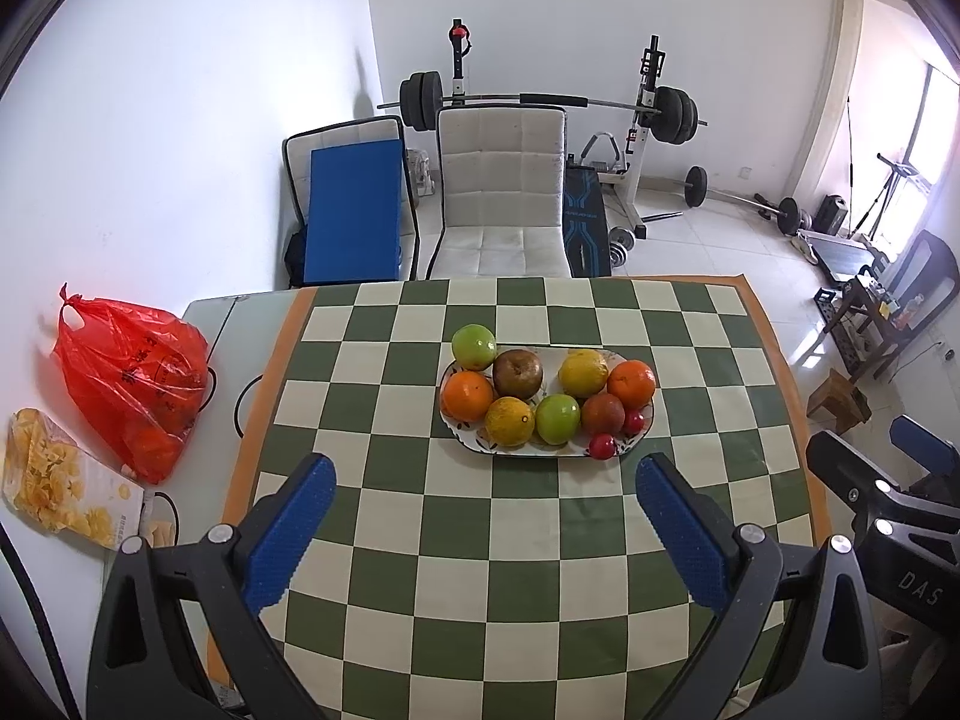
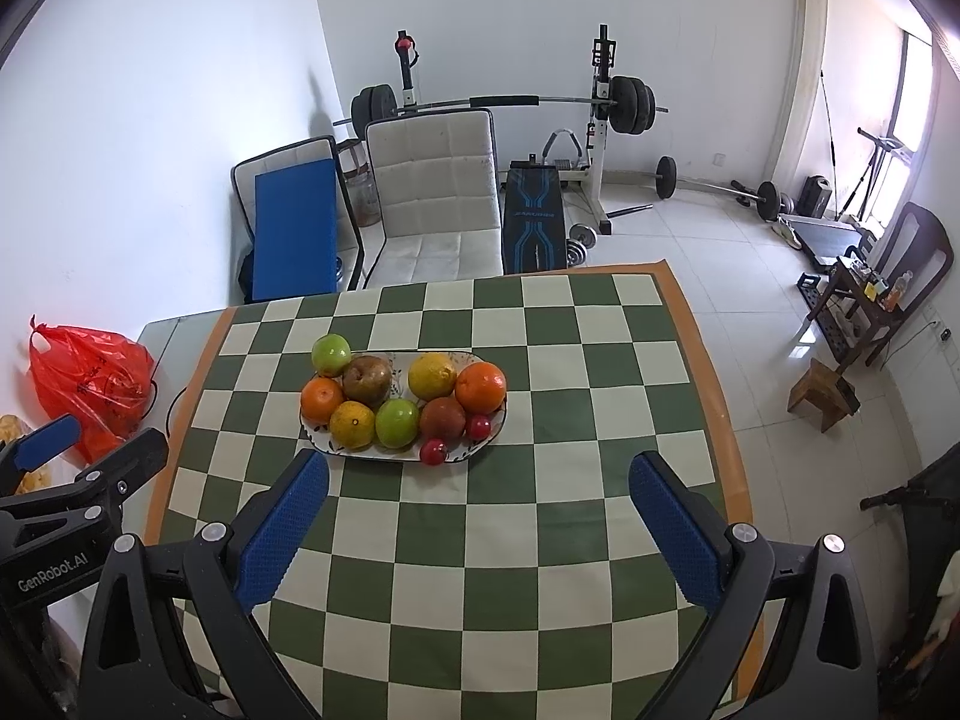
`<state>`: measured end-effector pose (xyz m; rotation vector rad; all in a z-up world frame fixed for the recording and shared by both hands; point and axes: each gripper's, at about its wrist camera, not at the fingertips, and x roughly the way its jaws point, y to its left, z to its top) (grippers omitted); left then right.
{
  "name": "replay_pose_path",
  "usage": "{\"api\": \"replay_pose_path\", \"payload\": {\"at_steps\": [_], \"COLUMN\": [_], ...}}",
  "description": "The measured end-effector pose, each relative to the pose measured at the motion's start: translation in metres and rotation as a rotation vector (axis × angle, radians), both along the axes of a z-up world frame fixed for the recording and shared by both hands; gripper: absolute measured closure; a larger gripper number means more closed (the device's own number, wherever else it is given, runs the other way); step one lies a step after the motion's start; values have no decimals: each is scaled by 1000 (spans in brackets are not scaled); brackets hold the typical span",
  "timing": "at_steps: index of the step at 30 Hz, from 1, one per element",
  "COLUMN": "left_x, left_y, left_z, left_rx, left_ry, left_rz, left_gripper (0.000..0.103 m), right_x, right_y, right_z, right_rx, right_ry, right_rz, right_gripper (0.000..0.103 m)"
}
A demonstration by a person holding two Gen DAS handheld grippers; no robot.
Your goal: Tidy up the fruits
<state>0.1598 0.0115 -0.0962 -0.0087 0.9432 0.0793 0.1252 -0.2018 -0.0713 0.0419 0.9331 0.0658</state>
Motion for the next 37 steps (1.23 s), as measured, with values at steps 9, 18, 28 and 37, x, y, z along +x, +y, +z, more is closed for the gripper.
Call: {"api": "replay_pose_path", "payload": {"at_steps": [9,18,28,37], "left_x": [0,-1,-3,-3], "left_y": [0,0,0,-4], "left_z": [0,-1,-1,1], "left_rx": [-3,-3,-6,-2], "left_ry": [-1,-7,-7,-32], "left_rz": [0,-2,0,0], "left_gripper": [0,0,0,0], "right_x": [-1,0,0,2], "right_y": [1,4,3,5], "right_z": [0,2,3,3], "right_rx": [1,-2,-3,-6], "right_ry": [-5,-9,-11,-11], "right_rz": [0,1,1,-1], "right_gripper": [1,1,1,1]}}
